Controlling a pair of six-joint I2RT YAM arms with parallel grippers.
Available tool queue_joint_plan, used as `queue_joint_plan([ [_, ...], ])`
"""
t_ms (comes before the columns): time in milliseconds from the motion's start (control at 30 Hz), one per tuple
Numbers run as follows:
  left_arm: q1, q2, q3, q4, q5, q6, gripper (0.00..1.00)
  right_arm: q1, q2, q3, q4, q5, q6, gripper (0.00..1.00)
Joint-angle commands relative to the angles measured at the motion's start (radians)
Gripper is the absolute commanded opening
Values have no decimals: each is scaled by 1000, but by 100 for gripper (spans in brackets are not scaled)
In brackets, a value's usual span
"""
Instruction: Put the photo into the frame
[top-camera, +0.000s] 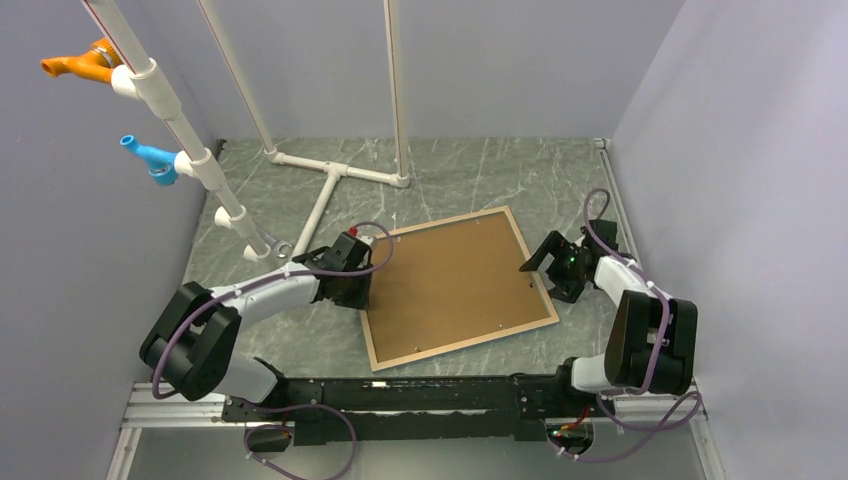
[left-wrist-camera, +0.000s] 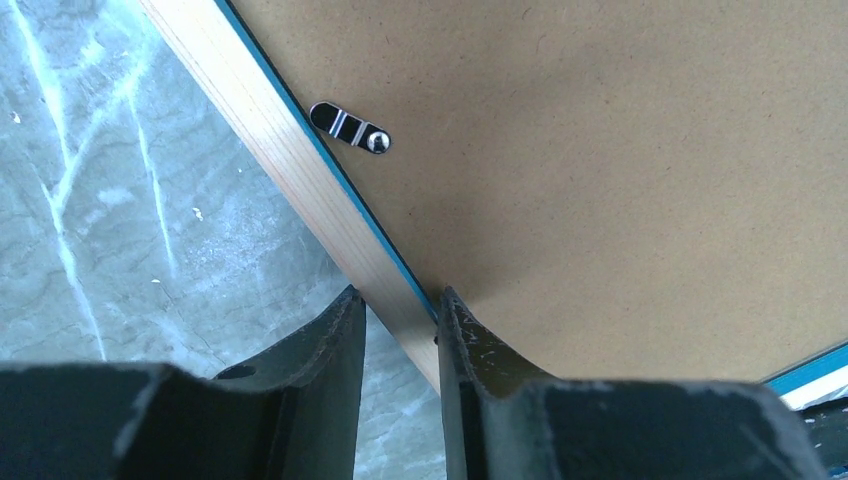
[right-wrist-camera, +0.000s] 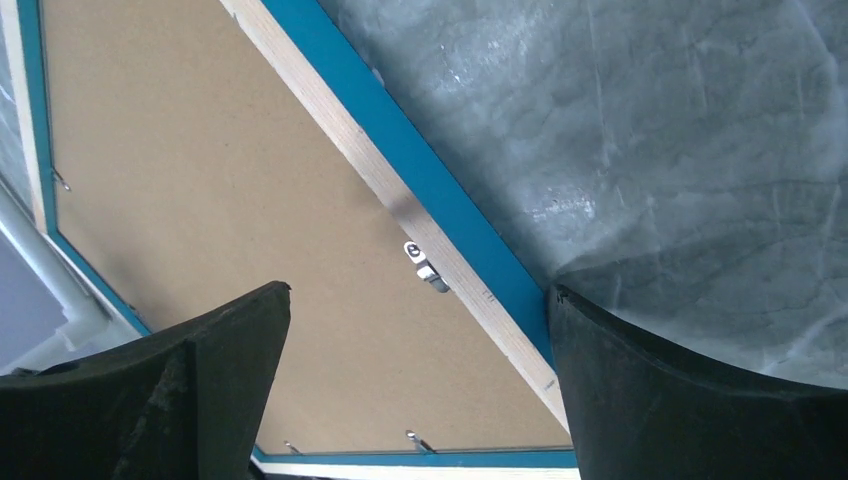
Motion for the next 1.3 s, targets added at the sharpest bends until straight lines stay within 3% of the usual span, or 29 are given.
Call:
queue_joint_plan([
  [0, -7, 49, 27, 44, 59, 41, 28, 3, -79, -89, 12, -111, -6, 100],
  [233, -13, 83, 69, 44, 87, 5, 51, 4, -311, -256, -44, -208, 93, 100],
  [467, -13, 60, 76, -5, 2, -48, 67, 3, -509, -252, -140, -68, 134, 100],
  [833, 113, 47, 98, -1, 6, -114, 72, 1, -238, -76, -62, -34, 42, 100],
  [1267, 119, 190, 227, -42, -110, -158, 71, 4, -120, -111, 21, -92, 19, 100],
])
